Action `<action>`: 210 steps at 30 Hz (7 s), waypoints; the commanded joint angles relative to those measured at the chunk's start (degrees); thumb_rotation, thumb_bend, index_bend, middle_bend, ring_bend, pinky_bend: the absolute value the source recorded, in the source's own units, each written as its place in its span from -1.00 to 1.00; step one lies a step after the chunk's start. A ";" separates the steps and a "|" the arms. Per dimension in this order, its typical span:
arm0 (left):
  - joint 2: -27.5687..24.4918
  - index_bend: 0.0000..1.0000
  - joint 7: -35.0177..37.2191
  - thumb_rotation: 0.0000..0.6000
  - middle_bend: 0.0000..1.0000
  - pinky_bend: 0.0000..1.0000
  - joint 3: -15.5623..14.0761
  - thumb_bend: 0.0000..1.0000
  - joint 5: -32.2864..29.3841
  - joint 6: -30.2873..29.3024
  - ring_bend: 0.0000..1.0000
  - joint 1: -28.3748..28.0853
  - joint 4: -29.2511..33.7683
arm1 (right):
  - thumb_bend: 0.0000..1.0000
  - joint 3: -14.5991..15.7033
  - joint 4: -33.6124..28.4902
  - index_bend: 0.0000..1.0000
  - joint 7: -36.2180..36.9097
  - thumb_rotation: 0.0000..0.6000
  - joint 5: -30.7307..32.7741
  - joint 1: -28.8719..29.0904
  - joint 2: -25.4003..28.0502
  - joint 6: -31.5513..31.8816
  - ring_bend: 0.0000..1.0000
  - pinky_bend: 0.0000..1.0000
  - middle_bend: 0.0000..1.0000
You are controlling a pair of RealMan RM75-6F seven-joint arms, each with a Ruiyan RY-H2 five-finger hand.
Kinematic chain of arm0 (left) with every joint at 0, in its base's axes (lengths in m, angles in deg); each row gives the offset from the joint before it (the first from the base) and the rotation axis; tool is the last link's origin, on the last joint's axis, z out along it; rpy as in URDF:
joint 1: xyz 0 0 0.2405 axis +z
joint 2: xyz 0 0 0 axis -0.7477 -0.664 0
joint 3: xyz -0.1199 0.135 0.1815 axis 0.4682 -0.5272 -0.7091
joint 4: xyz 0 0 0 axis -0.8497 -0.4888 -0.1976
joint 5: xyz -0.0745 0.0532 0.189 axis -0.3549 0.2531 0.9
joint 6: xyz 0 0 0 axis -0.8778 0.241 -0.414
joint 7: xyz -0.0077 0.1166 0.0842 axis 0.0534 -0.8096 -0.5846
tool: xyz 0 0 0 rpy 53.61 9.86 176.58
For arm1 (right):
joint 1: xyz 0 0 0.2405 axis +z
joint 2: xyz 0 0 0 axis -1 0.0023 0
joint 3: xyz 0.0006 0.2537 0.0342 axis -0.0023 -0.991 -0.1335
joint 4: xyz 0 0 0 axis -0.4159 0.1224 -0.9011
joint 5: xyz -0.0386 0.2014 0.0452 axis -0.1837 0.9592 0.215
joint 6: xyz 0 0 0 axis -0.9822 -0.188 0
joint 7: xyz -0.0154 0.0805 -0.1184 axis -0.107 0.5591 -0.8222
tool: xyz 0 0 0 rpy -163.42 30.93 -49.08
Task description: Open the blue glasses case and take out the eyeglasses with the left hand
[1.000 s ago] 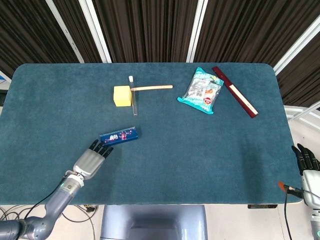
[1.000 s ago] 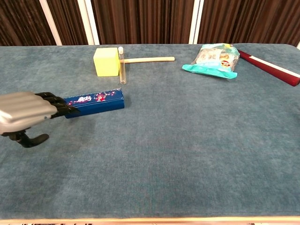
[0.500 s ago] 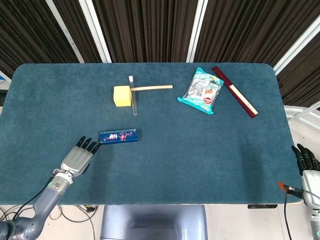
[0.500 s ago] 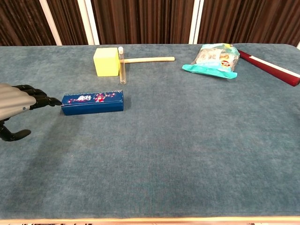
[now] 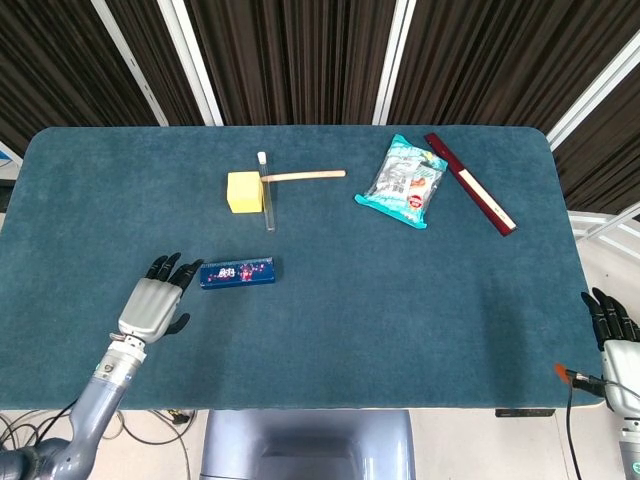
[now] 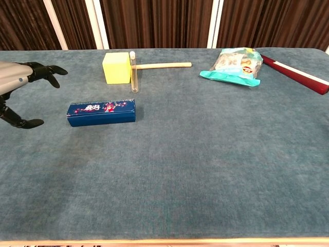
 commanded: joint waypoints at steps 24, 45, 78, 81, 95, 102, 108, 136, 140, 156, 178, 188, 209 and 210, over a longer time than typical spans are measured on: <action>13.60 -1.00 -15.58 1.00 -0.52 -0.80 8.63 -0.32 -25.75 0.07 -1.00 -10.70 -7.93 | -0.68 -0.26 -0.34 -1.00 1.43 1.00 0.79 0.31 0.53 -0.99 -1.00 -0.61 -1.00; 16.25 -0.98 -14.28 1.00 -0.47 -0.80 8.04 -0.19 -28.71 1.60 -1.00 -13.34 -13.37 | -0.68 -0.26 -0.25 -1.00 1.65 1.00 0.86 0.32 0.50 -1.02 -1.00 -0.61 -1.00; 17.59 -0.91 -11.44 1.00 -0.39 -0.79 8.27 0.00 -29.91 2.86 -0.98 -14.96 -17.22 | -0.68 -0.41 -0.68 -1.00 1.28 1.00 1.12 0.34 0.49 -0.97 -1.00 -0.61 -1.00; 17.63 -0.91 -10.97 1.00 -0.39 -0.79 8.77 0.10 -30.75 3.67 -0.98 -15.22 -17.54 | -0.68 -0.47 -0.68 -1.00 1.27 1.00 1.28 0.39 0.47 -1.10 -1.00 -0.61 -1.00; 17.75 -0.91 -9.61 1.00 -0.47 -0.80 9.69 0.16 -31.66 6.09 -0.98 -16.77 -20.94 | -0.68 -0.62 -0.99 -1.00 1.14 1.00 1.84 0.50 0.54 -1.47 -1.00 -0.61 -1.00; 18.63 -0.91 -9.46 1.00 -0.51 -0.80 10.22 0.15 -31.48 7.09 -0.99 -18.09 -25.04 | -0.67 -0.64 -1.35 -1.00 1.06 1.00 2.07 0.45 0.60 -1.53 -1.00 -0.61 -1.00; 22.85 -0.91 -9.65 1.00 -0.53 -0.80 12.06 0.13 -30.45 5.54 -0.98 -20.60 -35.40 | -0.68 -0.57 -1.49 -1.00 1.08 1.00 2.04 0.34 0.67 -1.44 -1.00 -0.61 -1.00; 4.60 -0.63 -10.66 1.00 0.82 0.86 3.70 -0.34 -25.07 1.81 0.67 -11.41 -4.47 | -0.68 -0.53 -1.79 -1.00 0.75 1.00 1.48 0.16 0.88 -0.82 -1.00 -0.61 -1.00; 4.49 -0.62 -12.58 1.00 0.86 0.88 2.62 -0.34 -27.33 2.05 0.69 -11.75 -3.17 | -0.67 -0.53 -1.76 -1.00 0.89 1.00 1.45 0.22 0.89 -0.95 -1.00 -0.61 -1.00; 6.99 -0.63 -13.57 1.00 0.86 0.89 1.28 -0.34 -32.00 3.32 0.70 -13.04 -5.29 | -0.67 -0.46 -1.98 -1.00 0.73 1.00 1.39 0.23 0.98 -1.00 -1.00 -0.61 -1.00; 5.62 -0.38 -16.62 1.00 0.88 0.89 -1.49 -0.34 -35.08 4.19 0.71 -14.31 -2.52 | -0.67 -0.43 -2.04 -1.00 0.61 1.00 1.24 0.17 0.92 -0.77 -1.00 -0.61 -1.00; 1.71 -0.37 -19.27 1.00 0.88 0.90 -0.12 -0.34 -42.39 6.59 0.72 -18.83 10.08 | -0.67 -0.46 -2.09 -1.00 0.45 1.00 1.29 0.27 0.89 -0.90 -1.00 -0.61 -1.00; 4.32 -0.52 -6.84 1.00 0.88 0.90 4.29 -0.34 -33.36 4.16 0.72 -20.52 13.13 | -0.67 -0.43 -2.24 -1.00 0.78 1.00 1.15 0.26 1.00 -0.86 -1.00 -0.61 -1.00; 4.09 -0.55 -6.07 1.00 0.88 0.90 4.45 -0.34 -32.93 4.29 0.72 -20.40 12.49 | -0.67 -0.41 -2.30 -1.00 0.70 1.00 1.16 0.25 0.99 -0.87 -1.00 -0.61 -1.00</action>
